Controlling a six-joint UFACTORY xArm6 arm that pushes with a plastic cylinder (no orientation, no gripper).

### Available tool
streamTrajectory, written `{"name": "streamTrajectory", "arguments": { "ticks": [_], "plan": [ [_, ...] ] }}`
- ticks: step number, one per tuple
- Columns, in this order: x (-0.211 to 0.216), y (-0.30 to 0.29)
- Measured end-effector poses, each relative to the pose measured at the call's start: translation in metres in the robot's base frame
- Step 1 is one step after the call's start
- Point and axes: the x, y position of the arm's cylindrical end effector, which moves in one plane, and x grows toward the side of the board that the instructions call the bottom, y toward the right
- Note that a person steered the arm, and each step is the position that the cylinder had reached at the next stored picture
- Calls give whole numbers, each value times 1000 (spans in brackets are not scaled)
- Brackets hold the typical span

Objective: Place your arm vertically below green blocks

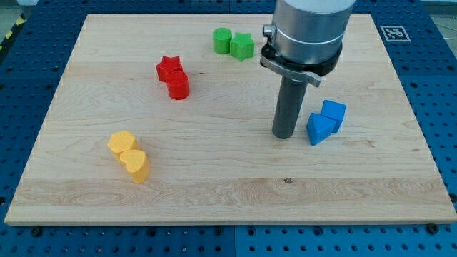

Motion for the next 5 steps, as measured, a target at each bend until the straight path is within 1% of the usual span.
{"name": "streamTrajectory", "arguments": {
  "ticks": [5],
  "plan": [
    [0,-27]
  ]
}}
